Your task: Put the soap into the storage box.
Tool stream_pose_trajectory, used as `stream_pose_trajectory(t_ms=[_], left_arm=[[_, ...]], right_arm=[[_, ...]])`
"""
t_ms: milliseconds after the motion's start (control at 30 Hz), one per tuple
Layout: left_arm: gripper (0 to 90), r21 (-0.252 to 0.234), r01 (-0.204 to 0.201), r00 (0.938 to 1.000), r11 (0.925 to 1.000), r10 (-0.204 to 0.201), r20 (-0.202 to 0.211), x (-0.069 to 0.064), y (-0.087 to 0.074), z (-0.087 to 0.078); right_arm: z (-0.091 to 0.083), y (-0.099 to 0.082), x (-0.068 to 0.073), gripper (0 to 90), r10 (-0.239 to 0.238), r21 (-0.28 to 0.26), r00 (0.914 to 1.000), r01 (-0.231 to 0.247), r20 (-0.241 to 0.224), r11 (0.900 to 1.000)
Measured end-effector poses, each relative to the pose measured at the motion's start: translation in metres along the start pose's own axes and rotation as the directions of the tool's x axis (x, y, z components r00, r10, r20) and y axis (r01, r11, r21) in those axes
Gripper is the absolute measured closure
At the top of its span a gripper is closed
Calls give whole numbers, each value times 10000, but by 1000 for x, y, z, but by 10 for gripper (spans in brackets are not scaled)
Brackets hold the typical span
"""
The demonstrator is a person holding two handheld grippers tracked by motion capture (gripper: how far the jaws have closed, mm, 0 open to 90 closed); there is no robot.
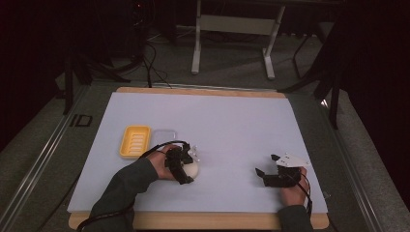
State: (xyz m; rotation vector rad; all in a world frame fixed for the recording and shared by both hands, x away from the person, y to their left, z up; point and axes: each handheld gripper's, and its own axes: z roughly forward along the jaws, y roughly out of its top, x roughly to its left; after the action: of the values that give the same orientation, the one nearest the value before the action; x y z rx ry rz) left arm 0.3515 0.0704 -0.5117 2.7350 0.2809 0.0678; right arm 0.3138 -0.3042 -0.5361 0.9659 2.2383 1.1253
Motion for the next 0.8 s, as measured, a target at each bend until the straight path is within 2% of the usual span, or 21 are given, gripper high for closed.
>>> stream_pose_trajectory(t_ms=[233,600,800], left_arm=[[236,47,-74,10000,10000,74,43,0,2,1],[243,557,-296,9996,9980,297,-18,-1,8,0],[244,1005,-457,9990,9939,457,28,-3,10,-1]], right_arm=[[0,0,0,138,-20,-1,10000,20,-8,10000],[0,0,0,138,-23,0,10000,23,-27,10000],[0,0,0,138,-35,-4,10000,35,-31,10000]])
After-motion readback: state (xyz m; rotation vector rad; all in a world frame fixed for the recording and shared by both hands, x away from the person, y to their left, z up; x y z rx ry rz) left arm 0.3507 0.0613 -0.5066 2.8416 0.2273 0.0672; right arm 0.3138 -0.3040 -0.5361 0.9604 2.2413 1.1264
